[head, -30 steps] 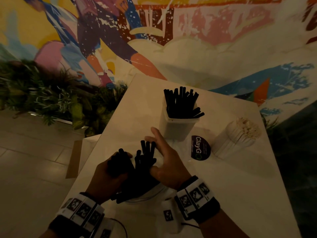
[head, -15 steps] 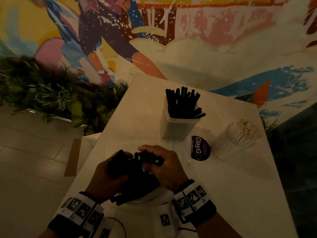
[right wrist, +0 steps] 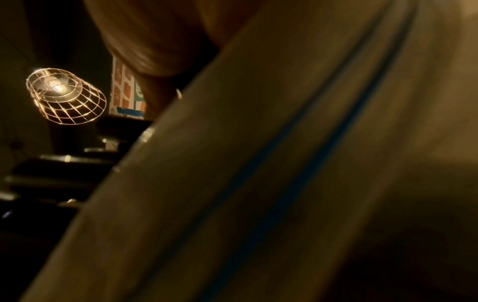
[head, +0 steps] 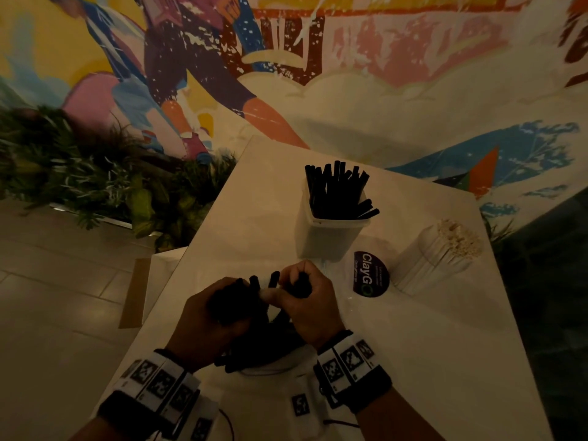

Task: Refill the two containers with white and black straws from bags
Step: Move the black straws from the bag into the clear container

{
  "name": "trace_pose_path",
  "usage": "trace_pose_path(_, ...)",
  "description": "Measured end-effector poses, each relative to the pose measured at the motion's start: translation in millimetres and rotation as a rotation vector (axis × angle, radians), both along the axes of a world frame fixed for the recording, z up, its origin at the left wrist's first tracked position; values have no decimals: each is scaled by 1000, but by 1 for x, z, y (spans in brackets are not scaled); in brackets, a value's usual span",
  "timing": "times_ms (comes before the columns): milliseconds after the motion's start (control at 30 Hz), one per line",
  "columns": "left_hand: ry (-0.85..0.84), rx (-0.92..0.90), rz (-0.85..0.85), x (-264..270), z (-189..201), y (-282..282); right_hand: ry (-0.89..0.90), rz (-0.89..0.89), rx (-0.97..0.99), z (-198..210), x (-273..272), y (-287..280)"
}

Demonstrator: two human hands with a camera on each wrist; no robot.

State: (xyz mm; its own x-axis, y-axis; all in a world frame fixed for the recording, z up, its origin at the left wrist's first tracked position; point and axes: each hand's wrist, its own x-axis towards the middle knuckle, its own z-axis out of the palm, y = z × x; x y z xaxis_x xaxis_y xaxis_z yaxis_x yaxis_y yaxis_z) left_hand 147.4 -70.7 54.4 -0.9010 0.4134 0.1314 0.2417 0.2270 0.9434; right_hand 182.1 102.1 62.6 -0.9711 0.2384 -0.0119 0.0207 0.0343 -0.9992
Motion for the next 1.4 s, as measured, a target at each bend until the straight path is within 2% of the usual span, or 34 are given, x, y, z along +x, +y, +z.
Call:
trace_pose_path(167, -19, -35, 4, -1, -6, -3, 7, -103, -5, 10, 5, 6)
trace_pose_path(333, -68, -9, 32, 3, 8, 0, 140, -264, -15, 23, 5, 11)
trace_pose_path(467, -105, 22, 50, 4, 9, 2, 198, -392, 83, 19, 2, 13)
trace_pose_path(600, -112, 28, 40, 4, 10, 4, 113, -281, 174, 2, 3, 12)
trace_pose_path(700, -153, 39, 85, 4, 12, 2, 160, -245, 228, -6, 5, 13)
trace_pose_path(833, -134, 20, 95, 4, 14, 4, 84, -145, 322, -11, 4, 13)
trace_pose_path(1000, -142, 7, 103, 3, 17, 5, 85, -123, 280, -8, 6, 11)
trace_pose_path(1233, -172, 51, 72, 1, 5, -1, 216, -103, 63, 24, 8, 10)
trace_pose_path(1400, -167, 57, 70, 1, 3, -4, 359, -164, 12, 77, 13, 18)
